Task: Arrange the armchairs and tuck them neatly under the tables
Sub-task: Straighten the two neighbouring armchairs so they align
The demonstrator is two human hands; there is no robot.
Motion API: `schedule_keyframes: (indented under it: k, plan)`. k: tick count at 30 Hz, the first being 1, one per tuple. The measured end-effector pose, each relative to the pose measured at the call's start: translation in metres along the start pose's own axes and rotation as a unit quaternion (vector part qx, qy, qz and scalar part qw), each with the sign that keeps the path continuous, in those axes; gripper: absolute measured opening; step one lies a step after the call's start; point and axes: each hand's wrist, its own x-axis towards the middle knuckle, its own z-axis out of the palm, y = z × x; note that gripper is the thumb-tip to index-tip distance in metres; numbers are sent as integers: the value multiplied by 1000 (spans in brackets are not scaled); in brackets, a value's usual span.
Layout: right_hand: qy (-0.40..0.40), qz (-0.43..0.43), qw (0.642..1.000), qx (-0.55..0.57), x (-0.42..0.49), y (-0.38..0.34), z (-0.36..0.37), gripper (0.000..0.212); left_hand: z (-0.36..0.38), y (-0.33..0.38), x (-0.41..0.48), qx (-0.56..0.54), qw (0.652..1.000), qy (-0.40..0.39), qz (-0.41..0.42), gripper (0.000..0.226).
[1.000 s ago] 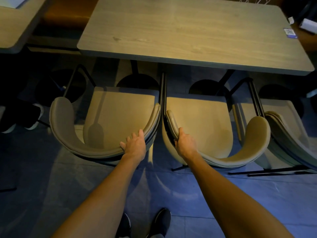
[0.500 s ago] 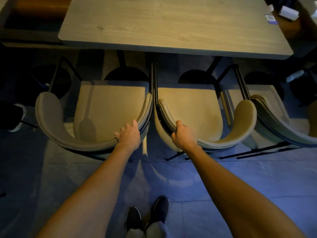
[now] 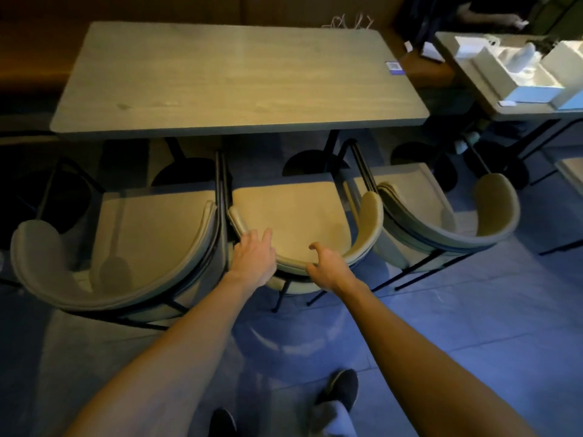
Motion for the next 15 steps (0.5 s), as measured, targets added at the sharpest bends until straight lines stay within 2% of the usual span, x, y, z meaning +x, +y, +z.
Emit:
schedule_keyframes:
  k: [3, 9, 15]
  plan:
    - [3, 6, 1000, -2, 5, 42, -41, 60, 1, 69, 19, -19, 1000, -3, 18, 51]
    - [6, 8, 999, -52, 26, 151, -125, 55, 29, 187, 45, -48, 998, -30, -7, 45]
    - [19, 24, 996, -79, 55, 240, -175, 58, 76, 265, 75, -97, 994, -51, -18, 38]
